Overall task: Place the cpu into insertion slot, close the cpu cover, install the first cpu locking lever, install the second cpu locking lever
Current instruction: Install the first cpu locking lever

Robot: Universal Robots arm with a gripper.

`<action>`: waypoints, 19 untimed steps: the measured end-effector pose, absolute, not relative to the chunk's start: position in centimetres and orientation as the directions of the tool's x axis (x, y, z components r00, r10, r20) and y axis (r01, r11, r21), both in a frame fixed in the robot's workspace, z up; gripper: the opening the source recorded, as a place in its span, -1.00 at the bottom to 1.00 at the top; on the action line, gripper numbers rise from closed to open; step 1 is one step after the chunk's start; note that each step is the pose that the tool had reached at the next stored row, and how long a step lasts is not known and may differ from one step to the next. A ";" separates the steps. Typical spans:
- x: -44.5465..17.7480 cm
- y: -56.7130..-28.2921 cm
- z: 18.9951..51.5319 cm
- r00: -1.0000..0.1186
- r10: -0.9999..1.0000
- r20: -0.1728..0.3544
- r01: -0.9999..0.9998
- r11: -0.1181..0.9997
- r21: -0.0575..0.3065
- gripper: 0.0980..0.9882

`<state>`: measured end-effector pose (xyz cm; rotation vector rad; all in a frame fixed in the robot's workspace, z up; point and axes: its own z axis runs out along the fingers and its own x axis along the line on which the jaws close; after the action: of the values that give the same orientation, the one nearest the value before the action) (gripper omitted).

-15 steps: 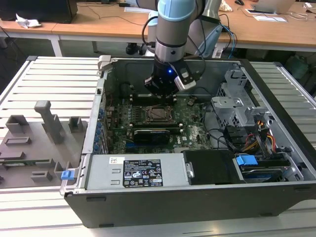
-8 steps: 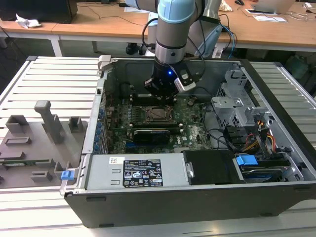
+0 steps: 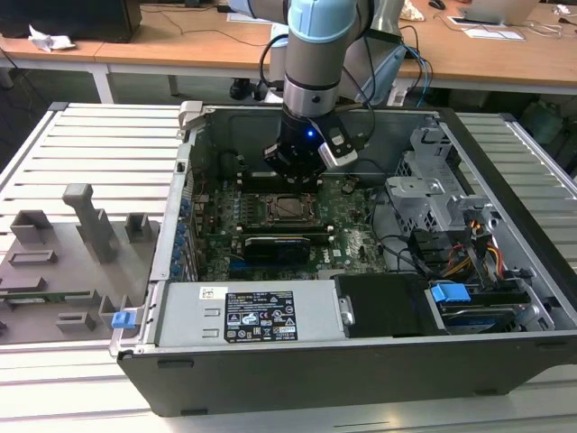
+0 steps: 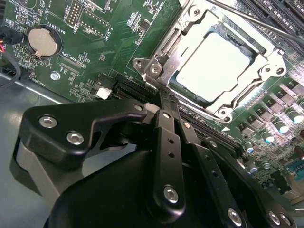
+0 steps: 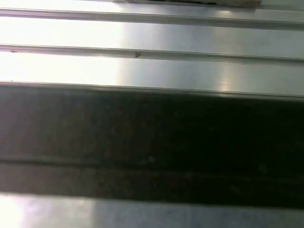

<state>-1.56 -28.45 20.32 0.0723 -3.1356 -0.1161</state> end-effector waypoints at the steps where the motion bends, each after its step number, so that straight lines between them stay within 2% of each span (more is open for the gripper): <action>1: -1.5 -28.4 20.3 -0.999 -0.046 0.001 -0.046 0.996 0.074 -0.98; 19: -1.5 -28.9 21.2 -0.999 -0.046 0.001 -0.046 0.996 0.074 -0.98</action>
<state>-1.50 -28.92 21.16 0.0724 -3.1358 -0.1166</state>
